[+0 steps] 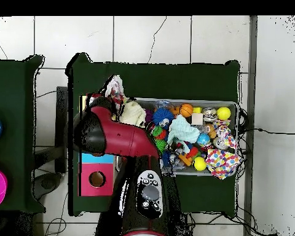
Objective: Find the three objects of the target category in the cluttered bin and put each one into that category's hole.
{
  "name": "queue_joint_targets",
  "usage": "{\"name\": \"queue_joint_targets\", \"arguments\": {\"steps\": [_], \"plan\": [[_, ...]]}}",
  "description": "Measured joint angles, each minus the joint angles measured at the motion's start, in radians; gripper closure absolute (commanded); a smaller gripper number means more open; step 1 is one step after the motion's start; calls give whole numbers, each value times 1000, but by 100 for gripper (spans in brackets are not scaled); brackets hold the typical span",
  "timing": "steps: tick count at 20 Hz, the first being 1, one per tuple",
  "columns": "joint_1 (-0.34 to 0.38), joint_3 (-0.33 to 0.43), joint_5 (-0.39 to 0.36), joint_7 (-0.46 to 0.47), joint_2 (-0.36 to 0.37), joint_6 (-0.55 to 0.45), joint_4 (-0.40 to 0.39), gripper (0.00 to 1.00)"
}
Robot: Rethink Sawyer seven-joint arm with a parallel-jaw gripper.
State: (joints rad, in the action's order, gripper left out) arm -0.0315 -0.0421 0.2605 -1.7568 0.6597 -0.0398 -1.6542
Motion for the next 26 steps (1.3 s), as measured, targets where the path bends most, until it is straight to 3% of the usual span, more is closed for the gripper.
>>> {"name": "queue_joint_targets", "arguments": {"steps": [11, 16, 17, 21, 26], "plan": [[6, 48, -27, 0, -35, 39, -22, 100], [-37, 24, -12, 0, -35, 36, -30, 100], [-83, -12, 7, 0, -31, 14, -30, 100], [-146, -62, 30, 0, -20, -49, -30, 100], [-229, -127, 64, -2, 13, -207, -30, 100]]}}
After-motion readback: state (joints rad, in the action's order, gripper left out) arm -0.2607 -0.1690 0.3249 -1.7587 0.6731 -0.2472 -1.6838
